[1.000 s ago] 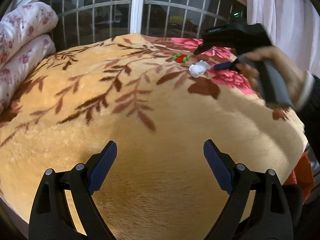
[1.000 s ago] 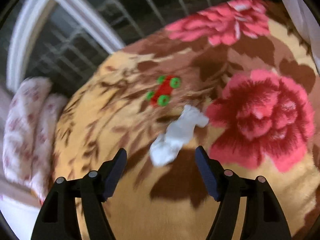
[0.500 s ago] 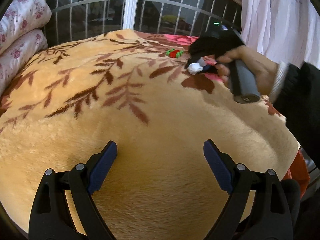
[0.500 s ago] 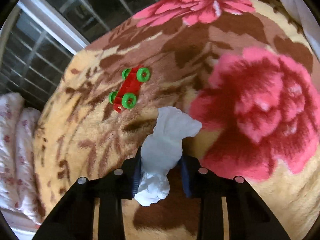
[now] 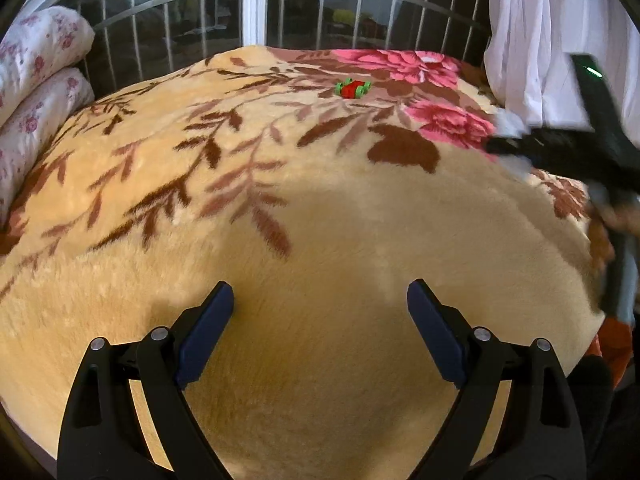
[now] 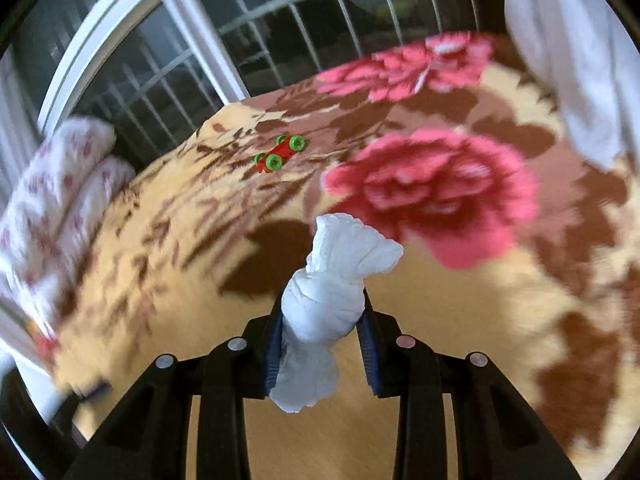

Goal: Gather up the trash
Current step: 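Grasp the red toy car with the left gripper while the right holds the cloth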

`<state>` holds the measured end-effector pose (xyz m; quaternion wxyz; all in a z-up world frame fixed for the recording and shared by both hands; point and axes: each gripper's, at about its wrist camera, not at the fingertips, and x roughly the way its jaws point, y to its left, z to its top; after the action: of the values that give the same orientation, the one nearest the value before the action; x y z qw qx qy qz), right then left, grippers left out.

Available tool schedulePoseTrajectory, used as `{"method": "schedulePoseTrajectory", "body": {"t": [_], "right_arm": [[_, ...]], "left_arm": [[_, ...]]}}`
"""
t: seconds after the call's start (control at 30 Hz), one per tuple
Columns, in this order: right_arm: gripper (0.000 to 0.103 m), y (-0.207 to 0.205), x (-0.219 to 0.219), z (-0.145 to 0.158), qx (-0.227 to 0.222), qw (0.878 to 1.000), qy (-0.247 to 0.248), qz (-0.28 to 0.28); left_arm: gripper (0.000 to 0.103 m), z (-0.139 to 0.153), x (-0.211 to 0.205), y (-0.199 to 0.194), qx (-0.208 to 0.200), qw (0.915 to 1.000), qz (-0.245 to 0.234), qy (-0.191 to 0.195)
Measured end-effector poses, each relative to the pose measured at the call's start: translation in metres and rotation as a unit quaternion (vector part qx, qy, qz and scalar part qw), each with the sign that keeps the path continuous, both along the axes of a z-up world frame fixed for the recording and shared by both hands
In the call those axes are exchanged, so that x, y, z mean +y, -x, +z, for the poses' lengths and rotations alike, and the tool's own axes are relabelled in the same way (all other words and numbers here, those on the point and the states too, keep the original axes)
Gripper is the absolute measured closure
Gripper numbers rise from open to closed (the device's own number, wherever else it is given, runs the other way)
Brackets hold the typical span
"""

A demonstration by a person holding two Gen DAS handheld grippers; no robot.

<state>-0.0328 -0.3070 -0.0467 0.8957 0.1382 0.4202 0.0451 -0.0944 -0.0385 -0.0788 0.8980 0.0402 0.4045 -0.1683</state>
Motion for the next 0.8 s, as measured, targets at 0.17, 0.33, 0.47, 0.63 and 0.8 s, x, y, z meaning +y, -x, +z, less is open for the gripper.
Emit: {"method": "schedulePoseTrajectory", "body": {"t": [0.17,0.33,0.47,0.63,0.8], "right_arm": [[0.070,0.042,-0.012,0.007,-0.053,0.997,0.062,-0.014],[0.070,0.064,-0.021,0.001,-0.104,0.992,0.059,-0.049],[0.070,0.073,-0.022,-0.001,-0.138,0.987,0.057,-0.061],[0.070,0.075,-0.034,-0.006,-0.144,0.988,0.017,-0.059],[0.070,0.073,-0.030,-0.006,-0.144,0.989,0.017,-0.040]], "left_arm": [[0.017,0.018,-0.031,-0.037,-0.007,0.9994,-0.019,-0.027],[0.017,0.033,-0.081,-0.100,-0.035,0.9960,-0.045,-0.069],[0.017,0.034,-0.114,-0.162,-0.022,0.9950,-0.060,-0.077],[0.017,0.020,-0.140,-0.234,-0.004,0.9956,-0.049,-0.080],[0.017,0.001,-0.152,-0.283,0.018,0.9983,-0.021,-0.052]]}}
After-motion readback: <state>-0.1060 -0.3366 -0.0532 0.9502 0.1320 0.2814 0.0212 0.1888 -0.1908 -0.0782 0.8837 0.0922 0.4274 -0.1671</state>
